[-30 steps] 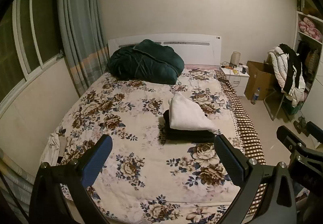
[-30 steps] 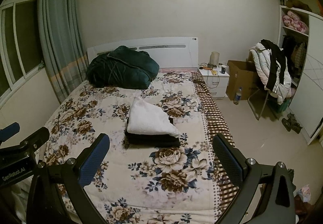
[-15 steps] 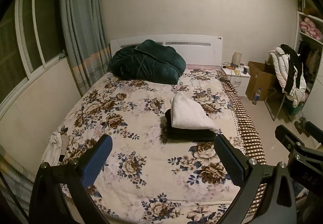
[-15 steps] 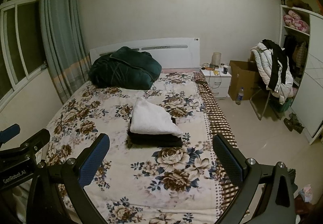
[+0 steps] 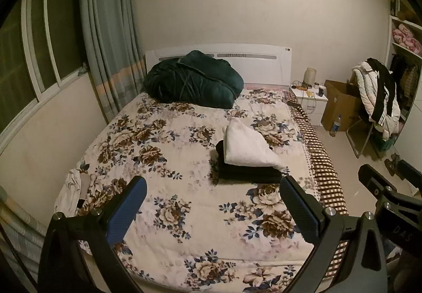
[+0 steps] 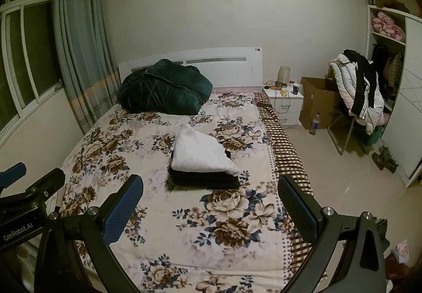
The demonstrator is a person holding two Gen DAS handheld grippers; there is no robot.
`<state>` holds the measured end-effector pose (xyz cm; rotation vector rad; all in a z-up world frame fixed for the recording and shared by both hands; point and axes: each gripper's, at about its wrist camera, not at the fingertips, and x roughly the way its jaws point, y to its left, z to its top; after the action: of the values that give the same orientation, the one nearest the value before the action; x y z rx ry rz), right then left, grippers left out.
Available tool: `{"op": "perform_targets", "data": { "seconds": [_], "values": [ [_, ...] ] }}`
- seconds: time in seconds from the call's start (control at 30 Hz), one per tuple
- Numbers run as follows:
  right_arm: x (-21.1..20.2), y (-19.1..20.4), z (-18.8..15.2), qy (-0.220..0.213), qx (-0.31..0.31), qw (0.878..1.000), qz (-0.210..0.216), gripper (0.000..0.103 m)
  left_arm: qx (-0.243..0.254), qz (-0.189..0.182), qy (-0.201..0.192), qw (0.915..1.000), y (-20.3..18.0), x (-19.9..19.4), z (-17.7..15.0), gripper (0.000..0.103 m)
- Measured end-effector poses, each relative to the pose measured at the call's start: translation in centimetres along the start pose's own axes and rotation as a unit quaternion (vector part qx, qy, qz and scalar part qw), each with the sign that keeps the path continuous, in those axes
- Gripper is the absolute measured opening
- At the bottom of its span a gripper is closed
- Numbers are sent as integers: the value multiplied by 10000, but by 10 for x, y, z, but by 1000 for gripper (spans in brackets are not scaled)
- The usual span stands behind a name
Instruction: Fold small clothes
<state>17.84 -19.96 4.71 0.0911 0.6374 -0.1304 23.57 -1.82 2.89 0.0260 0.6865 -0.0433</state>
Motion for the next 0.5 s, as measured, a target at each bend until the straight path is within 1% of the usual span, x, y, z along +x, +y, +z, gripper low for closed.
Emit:
{"op": "perform_targets", "data": {
  "seconds": [0.23, 0.5],
  "values": [
    [-1, 3, -5, 2, 5, 10000, -2, 103, -25, 20, 12, 10000, -1, -3, -5, 103],
    [-1, 0, -2, 3, 13, 10000, -5, 103, -8, 8, 14, 10000, 1, -3, -4, 103]
  ]
}}
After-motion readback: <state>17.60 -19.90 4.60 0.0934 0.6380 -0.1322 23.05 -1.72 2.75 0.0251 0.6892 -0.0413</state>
